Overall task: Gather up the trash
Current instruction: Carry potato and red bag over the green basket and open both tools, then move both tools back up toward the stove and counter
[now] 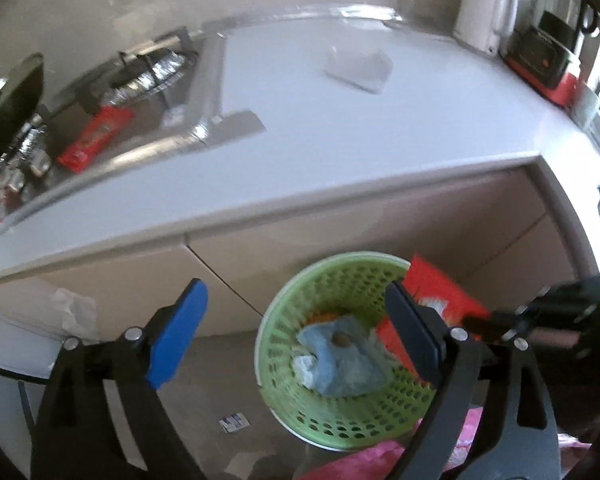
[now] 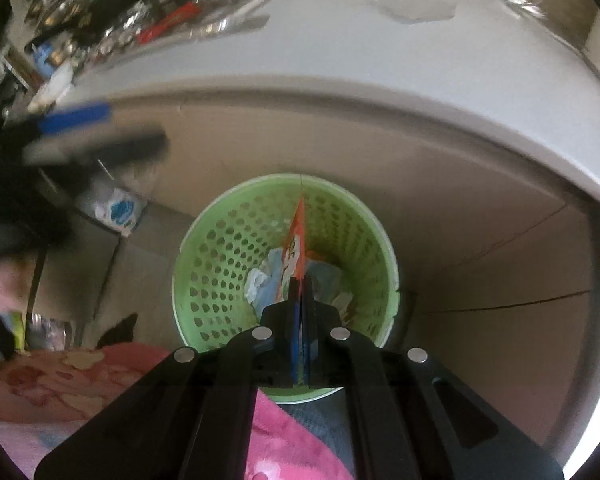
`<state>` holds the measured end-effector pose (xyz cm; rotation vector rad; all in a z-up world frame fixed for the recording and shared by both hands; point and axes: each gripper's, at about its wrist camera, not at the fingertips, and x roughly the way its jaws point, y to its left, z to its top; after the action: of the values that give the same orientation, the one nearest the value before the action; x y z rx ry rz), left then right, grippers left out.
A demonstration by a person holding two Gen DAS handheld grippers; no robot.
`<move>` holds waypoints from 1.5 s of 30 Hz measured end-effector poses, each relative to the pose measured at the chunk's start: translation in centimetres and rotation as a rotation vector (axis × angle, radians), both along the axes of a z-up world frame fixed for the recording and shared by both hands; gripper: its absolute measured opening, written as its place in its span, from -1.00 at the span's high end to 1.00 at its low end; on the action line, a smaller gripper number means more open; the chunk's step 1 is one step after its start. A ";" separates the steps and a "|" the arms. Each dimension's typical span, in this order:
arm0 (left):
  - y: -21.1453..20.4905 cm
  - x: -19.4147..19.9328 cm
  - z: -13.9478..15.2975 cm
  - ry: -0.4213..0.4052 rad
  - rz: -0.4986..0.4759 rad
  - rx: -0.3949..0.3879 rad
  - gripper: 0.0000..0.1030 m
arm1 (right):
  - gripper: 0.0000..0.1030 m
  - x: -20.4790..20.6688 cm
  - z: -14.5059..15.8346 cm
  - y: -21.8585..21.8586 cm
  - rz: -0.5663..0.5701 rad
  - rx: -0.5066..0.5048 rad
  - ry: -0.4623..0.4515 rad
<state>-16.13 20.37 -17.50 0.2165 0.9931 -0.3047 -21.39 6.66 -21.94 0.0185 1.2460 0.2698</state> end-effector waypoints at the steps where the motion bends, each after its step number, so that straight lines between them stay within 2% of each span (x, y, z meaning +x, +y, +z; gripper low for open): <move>1: 0.3 0.1 0.1 -0.006 0.010 -0.003 -0.68 | 0.91 0.1 -0.7 0.2 0.009 -0.004 0.006; 2: 0.5 0.2 0.4 -0.010 0.021 -0.008 -0.69 | 0.90 0.2 -1.3 0.4 0.018 -0.011 0.014; 3: 0.8 0.3 0.8 -0.013 0.032 -0.014 -0.70 | 0.79 0.4 -2.3 0.7 0.031 -0.022 0.034; 5: 1.0 0.3 1.4 -0.024 0.044 -0.015 -0.71 | 0.34 0.7 -3.6 1.0 0.045 -0.034 0.063; 6: 1.2 0.3 1.5 -0.030 0.050 -0.012 -0.72 | -0.01 0.8 -4.2 1.1 0.046 -0.049 0.074; 7: 1.3 0.3 1.5 -0.032 0.055 -0.010 -0.72 | -0.16 0.8 -4.4 1.2 0.044 -0.063 0.075; 12: 1.7 0.8 1.7 -0.034 0.083 -0.022 -0.75 | -0.45 1.4 -3.5 1.0 0.054 -0.092 0.054; 18: 2.7 2.2 2.2 -0.033 0.138 -0.041 -0.77 | -0.62 2.3 -0.7 0.8 0.044 -0.108 -0.003; 20: 3.3 3.2 2.4 -0.037 0.175 -0.040 -0.85 | -0.65 2.7 0.9 0.6 0.038 -0.102 -0.037; 23: 4.7 5.0 3.1 -0.057 0.247 -0.034 -0.85 | -0.77 3.6 3.2 0.4 0.032 -0.107 -0.091; 29: 8.7 10.5 4.3 -0.121 0.372 -0.027 -0.85 | -0.92 6.3 8.1 -0.1 0.025 -0.125 -0.216; 34: 12.4 15.3 3.5 -0.162 0.440 -0.003 -0.85 | -0.93 8.6 9.8 -0.8 0.023 -0.119 -0.256; 38: 14.6 19.3 2.2 -0.188 0.386 0.056 -0.85 | -0.93 10.6 9.9 -1.0 0.025 -0.117 -0.246; 45: 16.5 23.8 0.0 -0.148 0.249 0.115 -0.85 | -0.93 12.8 7.9 -1.9 0.008 -0.115 -0.169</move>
<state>7.63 36.86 -17.55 0.2138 0.8805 -0.0039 -8.56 4.71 -14.01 -0.1067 1.0915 0.2022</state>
